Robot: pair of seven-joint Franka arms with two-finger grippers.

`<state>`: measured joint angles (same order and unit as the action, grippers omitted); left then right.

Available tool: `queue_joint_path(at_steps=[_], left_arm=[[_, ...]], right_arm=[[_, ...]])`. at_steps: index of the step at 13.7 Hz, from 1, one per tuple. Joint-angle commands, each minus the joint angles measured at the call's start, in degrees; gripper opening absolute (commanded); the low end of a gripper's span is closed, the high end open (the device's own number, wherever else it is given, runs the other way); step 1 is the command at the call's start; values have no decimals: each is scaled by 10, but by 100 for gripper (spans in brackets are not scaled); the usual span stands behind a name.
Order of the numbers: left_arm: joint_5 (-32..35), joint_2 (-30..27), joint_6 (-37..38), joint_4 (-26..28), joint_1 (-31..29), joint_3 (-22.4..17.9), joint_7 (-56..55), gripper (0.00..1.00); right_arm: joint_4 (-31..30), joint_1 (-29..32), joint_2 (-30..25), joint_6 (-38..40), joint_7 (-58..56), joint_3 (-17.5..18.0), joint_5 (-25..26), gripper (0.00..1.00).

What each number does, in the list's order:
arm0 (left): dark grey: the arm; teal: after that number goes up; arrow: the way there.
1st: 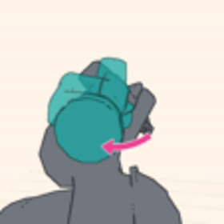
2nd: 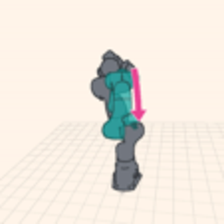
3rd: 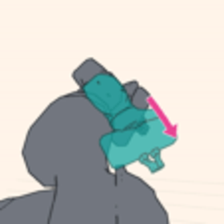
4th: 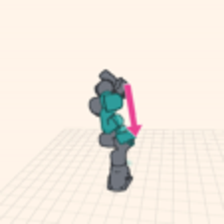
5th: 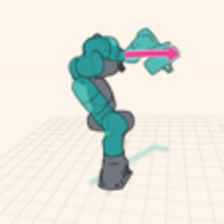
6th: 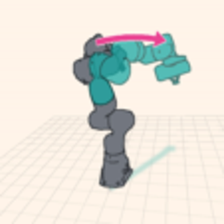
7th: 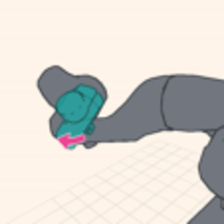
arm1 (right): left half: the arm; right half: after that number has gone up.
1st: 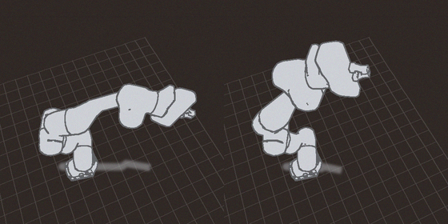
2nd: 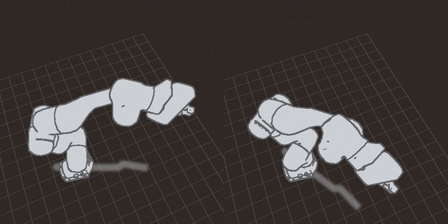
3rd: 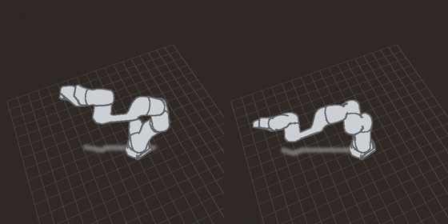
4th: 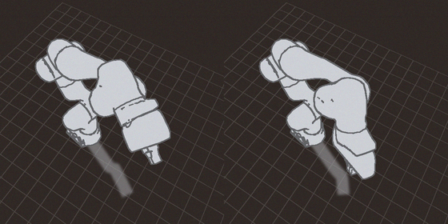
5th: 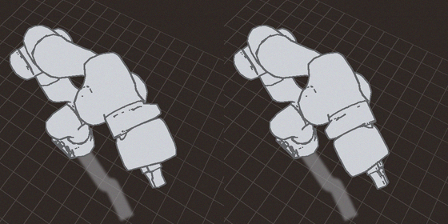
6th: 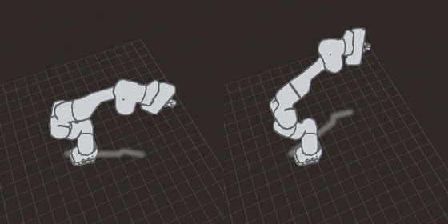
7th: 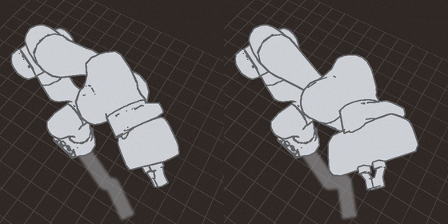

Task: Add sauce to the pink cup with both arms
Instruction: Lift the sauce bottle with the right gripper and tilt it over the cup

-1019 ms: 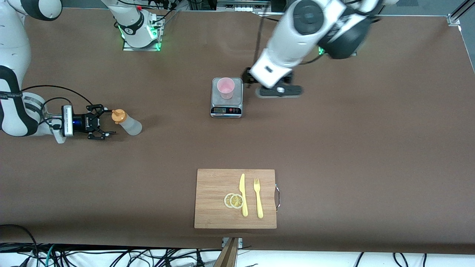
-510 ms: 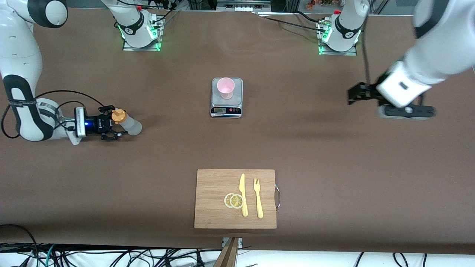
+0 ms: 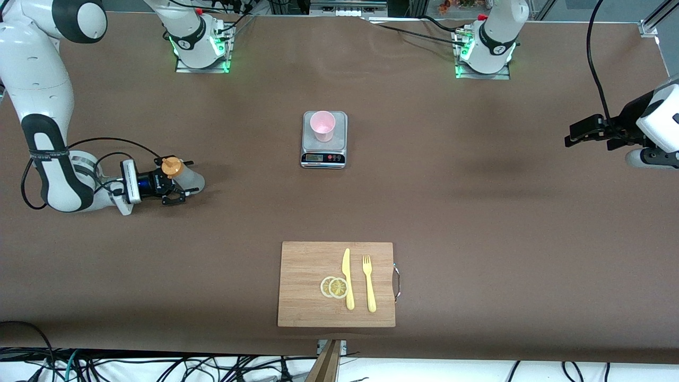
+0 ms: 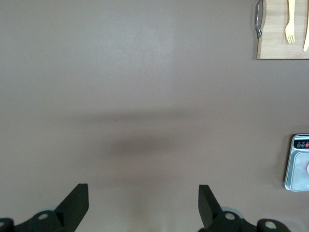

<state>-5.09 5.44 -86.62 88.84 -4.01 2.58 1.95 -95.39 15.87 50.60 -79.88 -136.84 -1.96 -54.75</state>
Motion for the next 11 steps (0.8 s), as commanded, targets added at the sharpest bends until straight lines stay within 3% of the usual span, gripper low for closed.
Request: queue_joint_path(at_steps=[1, 4, 7, 11], left_arm=[[24, -9, 13, 5, -2, 10, 16, 100], [60, -10, 34, 0, 6, 14, 35, 100], [65, -10, 37, 1, 2, 14, 45, 100], [65, -4, 37, 0, 2, 14, 45, 100]], right_arm=[[26, -6, 1, 10, 45, 4, 21, 0], [33, -38, -25, 5, 90, 5, 28, 0], [86, -102, -86, 2, 249, 16, 146, 0], [99, -161, -157, -36, 464, 110, 352, 0]])
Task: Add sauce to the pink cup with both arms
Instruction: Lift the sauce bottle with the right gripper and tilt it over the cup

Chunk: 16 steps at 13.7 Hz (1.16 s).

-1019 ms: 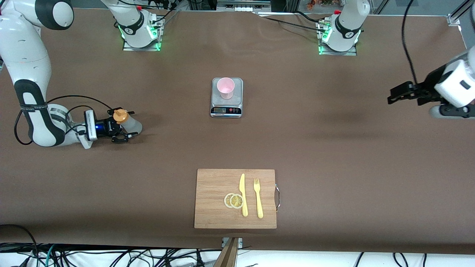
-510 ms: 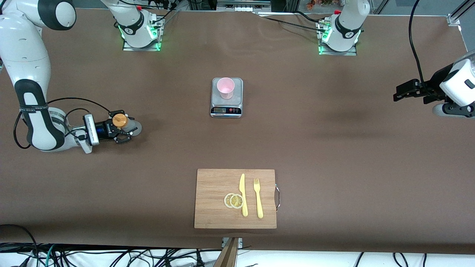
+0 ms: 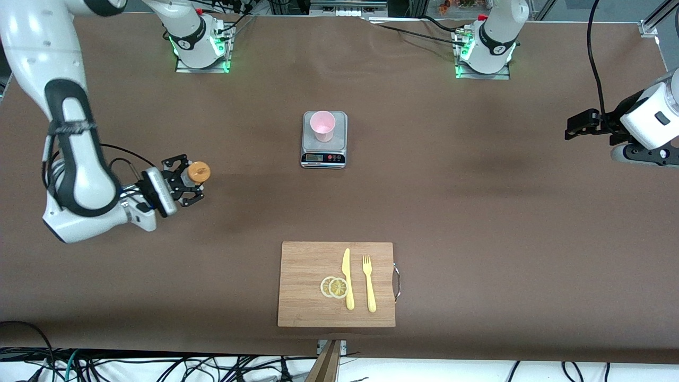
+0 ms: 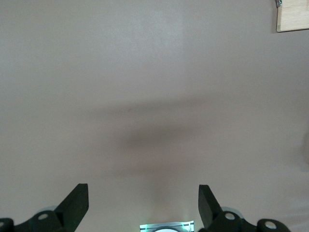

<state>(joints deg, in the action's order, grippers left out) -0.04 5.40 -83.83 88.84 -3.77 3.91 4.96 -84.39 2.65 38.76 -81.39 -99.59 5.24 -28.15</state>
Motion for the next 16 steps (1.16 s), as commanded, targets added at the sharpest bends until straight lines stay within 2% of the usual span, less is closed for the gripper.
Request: queue_joint_path(at_steps=[1, 7, 8, 16], left_arm=[[14, -3, 9, 0, 0, 0, 15, 100], [14, 8, 13, -15, 1, 0, 15, 100], [14, 9, 14, -16, 1, 0, 15, 100], [7, 10, 14, -16, -6, -2, 16, 100]], right_arm=[[-10, -46, -45, -23, 148, 63, 132, 0], [-13, -106, -46, -33, 365, 188, 316, 0], [-16, -116, -45, -33, 395, 198, 328, 0], [-48, -224, -33, -24, 539, 199, 423, 0]])
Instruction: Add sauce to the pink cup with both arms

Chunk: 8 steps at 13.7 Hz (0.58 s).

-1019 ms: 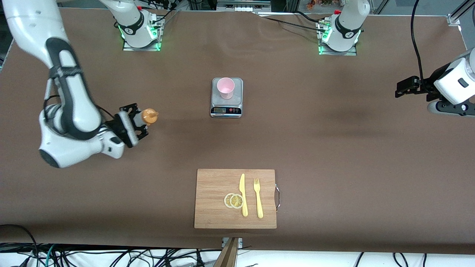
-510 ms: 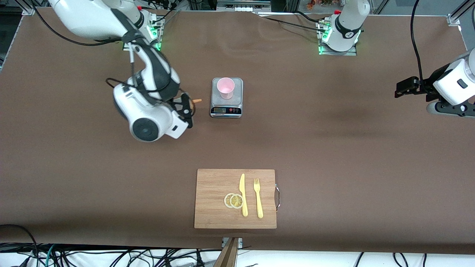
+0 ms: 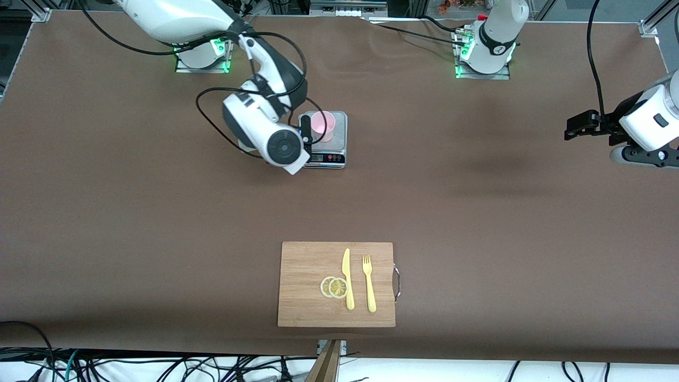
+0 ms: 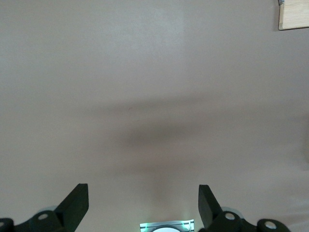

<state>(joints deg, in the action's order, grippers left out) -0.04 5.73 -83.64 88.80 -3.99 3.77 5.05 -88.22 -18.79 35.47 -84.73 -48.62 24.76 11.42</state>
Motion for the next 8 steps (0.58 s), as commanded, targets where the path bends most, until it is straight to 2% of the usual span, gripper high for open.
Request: queue_joint_path(at_steps=[1, 8], left_arm=[[7, 7, 12, -15, -4, -1, 16, 100], [7, 8, 12, -15, -3, -1, 16, 100]], right_arm=[[-11, -19, 0, 11, 43, 5, 32, 0], [-7, -44, 10, 57, 131, 46, 88, 0]])
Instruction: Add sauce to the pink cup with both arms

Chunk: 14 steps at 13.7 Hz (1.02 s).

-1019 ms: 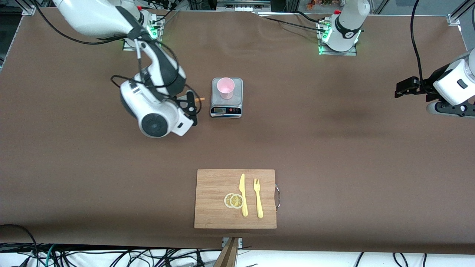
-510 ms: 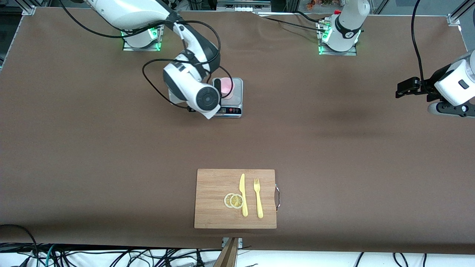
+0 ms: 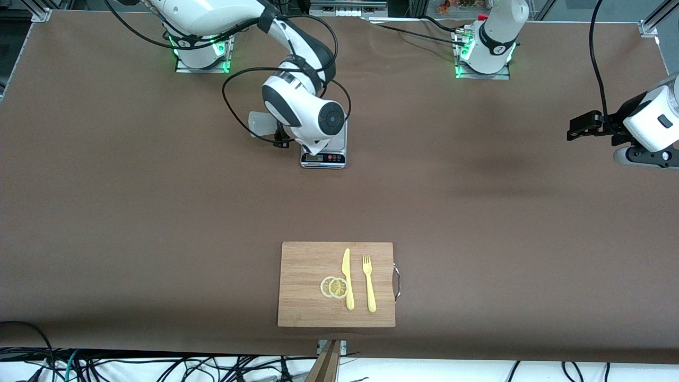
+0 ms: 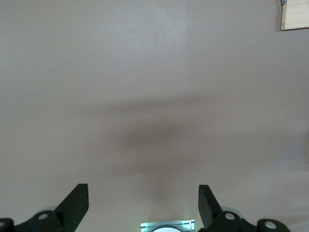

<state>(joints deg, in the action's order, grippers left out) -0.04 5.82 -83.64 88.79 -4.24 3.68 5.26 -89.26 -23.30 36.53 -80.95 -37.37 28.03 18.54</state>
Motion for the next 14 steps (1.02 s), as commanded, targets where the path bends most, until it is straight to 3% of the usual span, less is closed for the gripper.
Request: queue_joint_path(at_steps=[1, 14], left_arm=[[7, 7, 12, -15, -1, 0, 14, 100], [6, 7, 12, -15, -1, 1, 14, 100]], right_arm=[[3, -2, -1, 25, 30, 18, 19, 0], [20, -1, -1, 54, 27, 41, 54, 0]])
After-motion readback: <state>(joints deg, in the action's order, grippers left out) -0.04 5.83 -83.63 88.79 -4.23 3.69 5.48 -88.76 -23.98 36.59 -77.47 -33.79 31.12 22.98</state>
